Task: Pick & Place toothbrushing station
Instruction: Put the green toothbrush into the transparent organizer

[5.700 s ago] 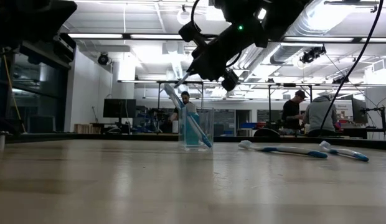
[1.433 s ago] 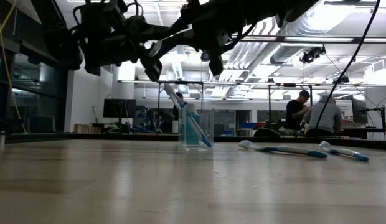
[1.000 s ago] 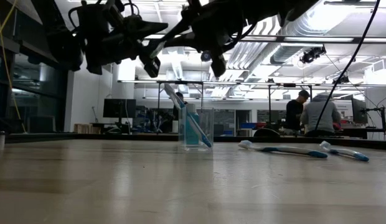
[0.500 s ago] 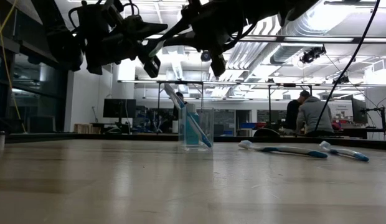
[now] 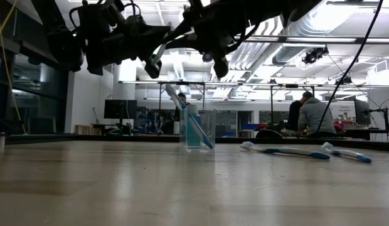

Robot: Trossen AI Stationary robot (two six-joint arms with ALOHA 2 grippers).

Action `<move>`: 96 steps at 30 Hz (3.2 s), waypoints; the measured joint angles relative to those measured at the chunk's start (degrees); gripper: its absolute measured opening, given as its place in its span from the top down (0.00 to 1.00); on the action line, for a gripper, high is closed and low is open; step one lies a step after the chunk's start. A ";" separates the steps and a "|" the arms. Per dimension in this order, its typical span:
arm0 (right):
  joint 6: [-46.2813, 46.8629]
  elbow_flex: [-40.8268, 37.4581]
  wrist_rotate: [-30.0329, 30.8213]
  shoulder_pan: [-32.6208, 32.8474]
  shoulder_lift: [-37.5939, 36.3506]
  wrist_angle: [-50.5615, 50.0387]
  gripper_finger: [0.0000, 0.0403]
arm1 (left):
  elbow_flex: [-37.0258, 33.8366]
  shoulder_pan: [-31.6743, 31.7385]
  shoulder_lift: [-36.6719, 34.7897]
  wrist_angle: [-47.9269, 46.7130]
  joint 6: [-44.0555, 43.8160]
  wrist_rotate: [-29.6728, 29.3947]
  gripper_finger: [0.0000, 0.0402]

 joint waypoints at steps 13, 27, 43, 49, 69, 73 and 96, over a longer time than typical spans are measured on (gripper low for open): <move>7.70 0.02 1.25 1.16 0.00 -2.42 0.77 | -0.01 -0.02 -0.01 0.05 0.00 0.80 0.99; 10.03 0.02 10.85 1.66 0.00 -3.49 0.62 | -0.02 0.70 -0.01 0.21 0.25 1.35 0.99; 18.22 0.04 29.46 1.62 0.00 -3.57 0.61 | 0.90 10.38 0.08 1.60 8.21 -5.10 0.99; 20.58 0.04 31.27 1.62 0.00 -3.58 0.61 | 5.26 11.17 0.05 -1.27 9.21 -3.00 0.99; 24.28 0.04 37.33 1.62 0.00 -3.80 0.61 | 11.72 6.59 2.55 -19.07 32.37 -20.01 0.99; 24.28 0.04 37.33 1.62 0.00 -3.77 0.61 | 11.72 6.29 5.31 -16.86 31.94 -20.30 0.99; 24.26 0.04 37.67 1.62 -0.04 -3.71 0.61 | 11.82 3.67 12.64 -14.24 31.81 -22.40 0.96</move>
